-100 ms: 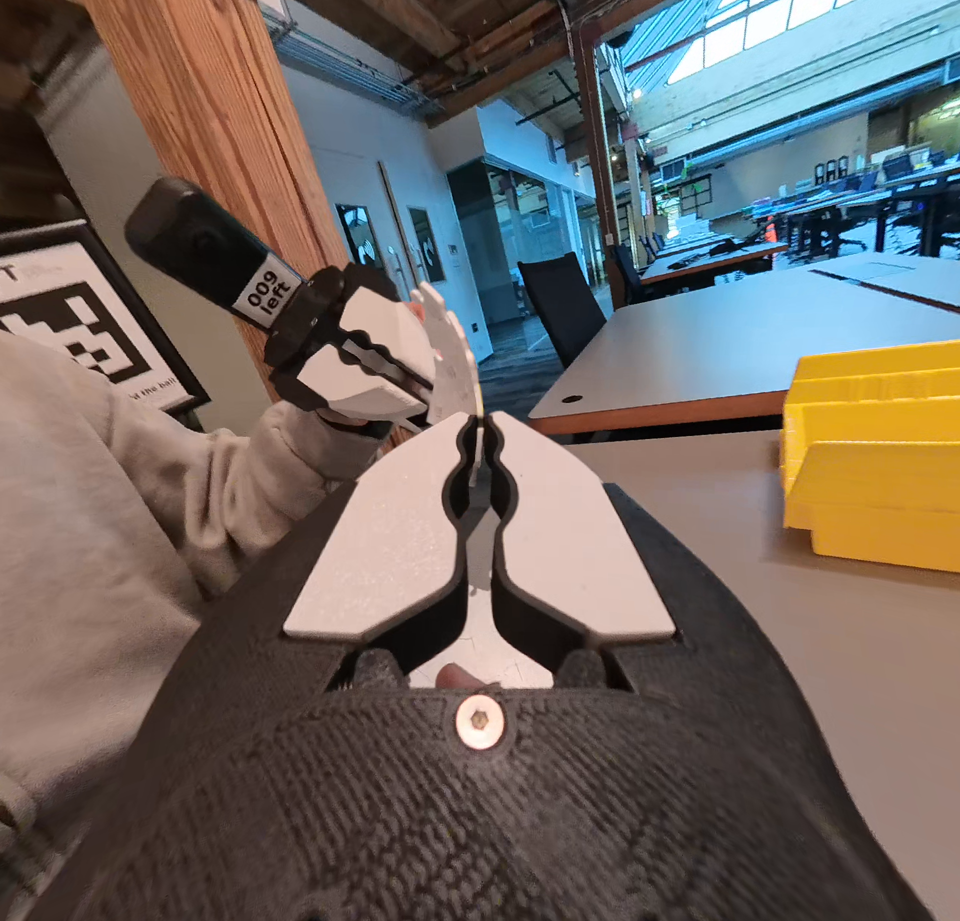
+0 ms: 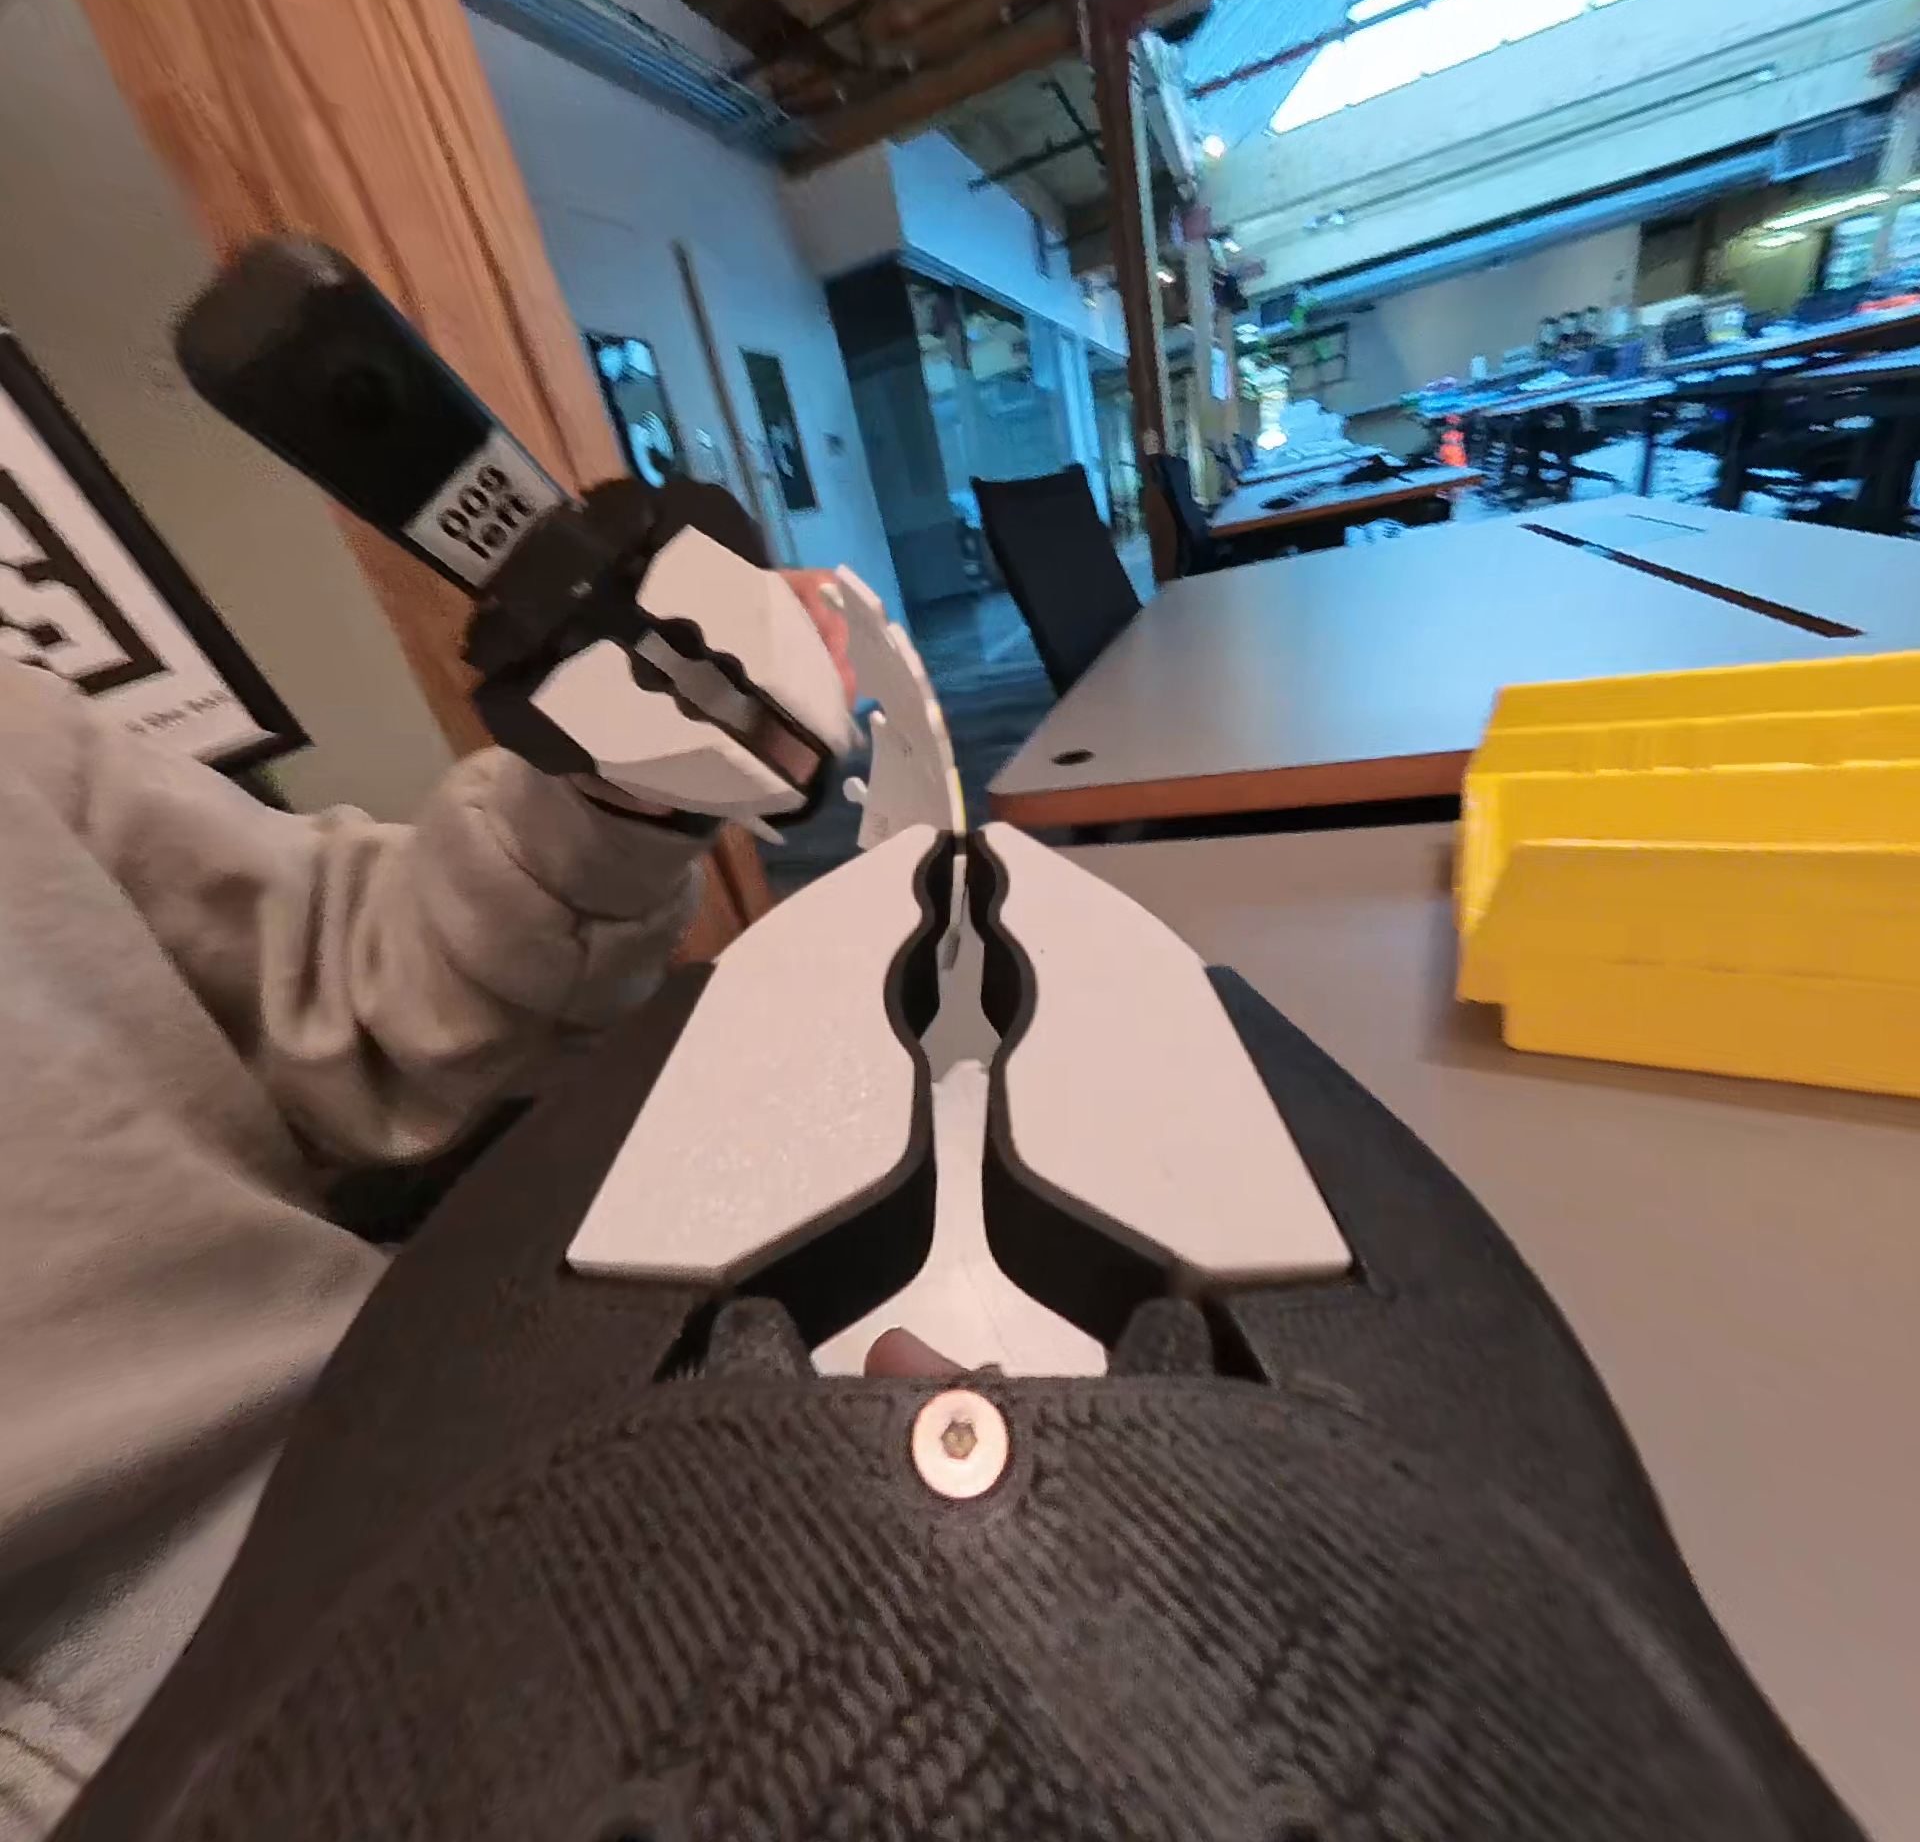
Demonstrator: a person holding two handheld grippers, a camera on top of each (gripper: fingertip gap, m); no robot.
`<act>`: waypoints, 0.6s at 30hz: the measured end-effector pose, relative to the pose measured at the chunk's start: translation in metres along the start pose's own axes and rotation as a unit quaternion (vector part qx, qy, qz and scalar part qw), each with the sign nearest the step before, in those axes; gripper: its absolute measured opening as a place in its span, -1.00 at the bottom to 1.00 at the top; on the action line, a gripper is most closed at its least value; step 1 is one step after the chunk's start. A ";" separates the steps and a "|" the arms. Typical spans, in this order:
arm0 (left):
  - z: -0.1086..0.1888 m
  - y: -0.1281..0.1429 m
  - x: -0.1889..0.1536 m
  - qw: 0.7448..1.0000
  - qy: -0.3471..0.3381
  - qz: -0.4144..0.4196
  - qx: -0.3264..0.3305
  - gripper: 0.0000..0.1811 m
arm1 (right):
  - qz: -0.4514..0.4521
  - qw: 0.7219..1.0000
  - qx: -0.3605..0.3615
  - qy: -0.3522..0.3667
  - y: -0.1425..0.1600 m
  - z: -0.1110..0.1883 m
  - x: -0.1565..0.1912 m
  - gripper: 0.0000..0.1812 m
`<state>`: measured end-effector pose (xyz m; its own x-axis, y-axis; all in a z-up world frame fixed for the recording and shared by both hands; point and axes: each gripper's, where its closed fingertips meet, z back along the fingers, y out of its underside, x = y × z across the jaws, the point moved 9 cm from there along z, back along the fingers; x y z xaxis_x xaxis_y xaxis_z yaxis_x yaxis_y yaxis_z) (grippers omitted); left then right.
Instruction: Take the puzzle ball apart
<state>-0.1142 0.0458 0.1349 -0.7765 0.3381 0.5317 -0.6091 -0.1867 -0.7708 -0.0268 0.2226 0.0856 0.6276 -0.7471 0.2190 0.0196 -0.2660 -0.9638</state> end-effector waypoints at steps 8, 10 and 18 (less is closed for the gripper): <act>-0.007 0.023 0.013 0.995 0.008 0.101 0.012 -0.80 | 0.021 0.996 0.042 0.078 0.011 0.023 -0.004 -0.97; -0.009 0.028 0.016 0.992 0.018 0.118 0.030 -0.73 | 0.015 0.994 0.040 0.097 0.014 0.027 -0.004 -0.97; -0.021 0.047 0.029 0.977 0.021 0.173 0.122 -0.65 | -0.024 0.980 0.072 0.184 0.020 0.048 -0.003 -0.97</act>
<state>-0.1618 0.0665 0.1069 -0.9383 0.2529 0.2359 -0.3363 -0.5088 -0.7925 0.0090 0.2483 0.0581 0.3001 -0.9119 0.2800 0.1680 -0.2384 -0.9565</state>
